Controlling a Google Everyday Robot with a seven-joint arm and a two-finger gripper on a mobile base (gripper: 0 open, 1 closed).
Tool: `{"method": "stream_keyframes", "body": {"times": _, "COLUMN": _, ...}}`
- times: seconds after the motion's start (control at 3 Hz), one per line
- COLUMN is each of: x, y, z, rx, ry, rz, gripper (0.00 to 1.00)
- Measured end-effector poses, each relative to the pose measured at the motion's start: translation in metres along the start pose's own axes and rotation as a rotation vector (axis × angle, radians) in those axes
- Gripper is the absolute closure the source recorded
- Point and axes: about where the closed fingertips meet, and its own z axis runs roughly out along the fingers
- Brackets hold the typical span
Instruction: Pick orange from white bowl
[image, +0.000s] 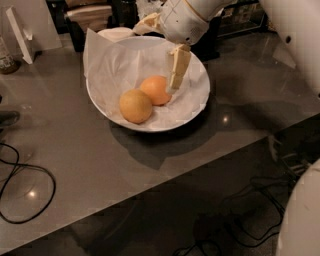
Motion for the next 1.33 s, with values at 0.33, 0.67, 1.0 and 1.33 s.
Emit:
{"method": "stream_keyframes", "body": {"times": 0.33, "x": 0.022, "y": 0.004, "z": 0.002, "rx": 0.023, "ry": -0.046, "rz": 0.050, "gripper": 0.00}}
{"method": "stream_keyframes", "body": {"times": 0.67, "x": 0.041, "y": 0.011, "z": 0.006, "rx": 0.006, "ry": -0.041, "rz": 0.106, "gripper": 0.00}}
{"method": "stream_keyframes", "body": {"times": 1.0, "x": 0.041, "y": 0.011, "z": 0.006, "rx": 0.006, "ry": -0.041, "rz": 0.106, "gripper": 0.00}}
{"method": "stream_keyframes", "body": {"times": 1.33, "x": 0.041, "y": 0.011, "z": 0.006, "rx": 0.006, "ry": -0.041, "rz": 0.106, "gripper": 0.19}}
